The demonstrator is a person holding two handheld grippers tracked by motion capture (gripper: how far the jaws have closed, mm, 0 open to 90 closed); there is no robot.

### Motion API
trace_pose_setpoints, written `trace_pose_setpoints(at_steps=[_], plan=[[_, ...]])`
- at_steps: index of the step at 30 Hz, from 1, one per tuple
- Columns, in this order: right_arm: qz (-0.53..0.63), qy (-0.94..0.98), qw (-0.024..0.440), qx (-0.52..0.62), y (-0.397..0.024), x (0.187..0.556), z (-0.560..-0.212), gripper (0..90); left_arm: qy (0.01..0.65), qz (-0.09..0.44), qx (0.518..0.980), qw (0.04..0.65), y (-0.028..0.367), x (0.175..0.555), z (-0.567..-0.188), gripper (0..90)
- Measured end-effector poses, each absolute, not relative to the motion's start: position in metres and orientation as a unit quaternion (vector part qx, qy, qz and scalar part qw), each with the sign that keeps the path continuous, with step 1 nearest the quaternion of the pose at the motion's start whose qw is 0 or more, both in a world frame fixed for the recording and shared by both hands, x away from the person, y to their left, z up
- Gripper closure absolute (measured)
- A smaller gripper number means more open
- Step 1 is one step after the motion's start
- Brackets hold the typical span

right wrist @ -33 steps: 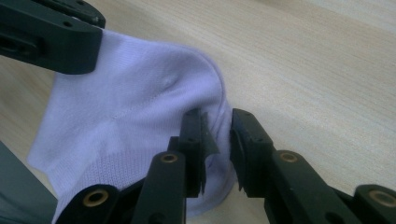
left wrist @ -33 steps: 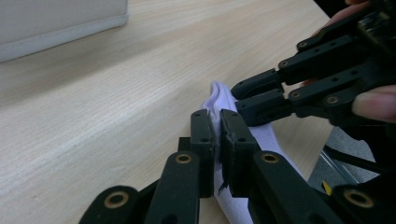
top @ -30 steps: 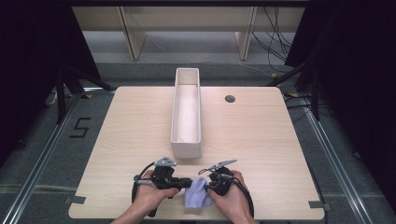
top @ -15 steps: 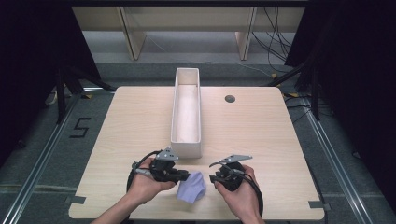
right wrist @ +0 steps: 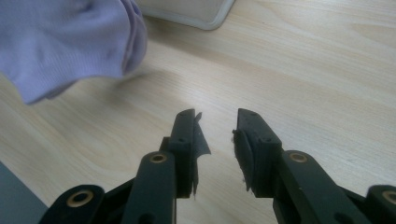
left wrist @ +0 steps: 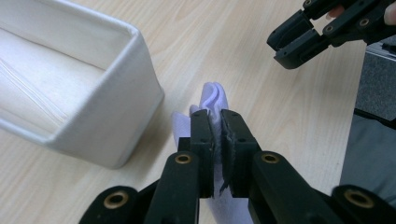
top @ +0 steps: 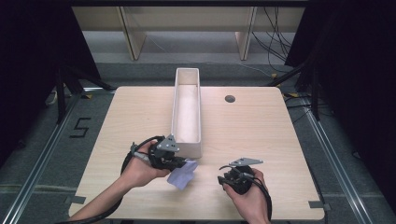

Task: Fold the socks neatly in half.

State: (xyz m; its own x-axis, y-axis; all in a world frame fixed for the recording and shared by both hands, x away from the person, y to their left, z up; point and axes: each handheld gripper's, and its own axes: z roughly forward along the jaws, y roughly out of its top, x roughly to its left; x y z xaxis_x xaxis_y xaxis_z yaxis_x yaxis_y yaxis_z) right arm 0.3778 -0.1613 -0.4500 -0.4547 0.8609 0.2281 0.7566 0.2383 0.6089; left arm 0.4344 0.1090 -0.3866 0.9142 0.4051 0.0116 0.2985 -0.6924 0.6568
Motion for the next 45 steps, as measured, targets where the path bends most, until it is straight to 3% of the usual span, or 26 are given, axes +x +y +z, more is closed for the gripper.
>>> trace_pose_setpoints(at_steps=[5, 12, 45], plan=[[0.343, 0.787, 0.095, 0.503, -0.171, 0.378, -0.457, 67.5, 0.187, 0.084, 0.918, 0.34, 0.109, 0.439, -0.375, 84.0], [0.341, 0.776, 0.094, 0.522, -0.182, 0.375, -0.465, 67.0, 0.198, 0.088, 0.908, 0.359, 0.106, 0.44, -0.367, 84.0], [0.346, 0.773, 0.102, 0.523, -0.19, 0.378, -0.472, 67.4, 0.195, 0.138, 0.91, 0.339, 0.106, 0.483, -0.307, 84.1]])
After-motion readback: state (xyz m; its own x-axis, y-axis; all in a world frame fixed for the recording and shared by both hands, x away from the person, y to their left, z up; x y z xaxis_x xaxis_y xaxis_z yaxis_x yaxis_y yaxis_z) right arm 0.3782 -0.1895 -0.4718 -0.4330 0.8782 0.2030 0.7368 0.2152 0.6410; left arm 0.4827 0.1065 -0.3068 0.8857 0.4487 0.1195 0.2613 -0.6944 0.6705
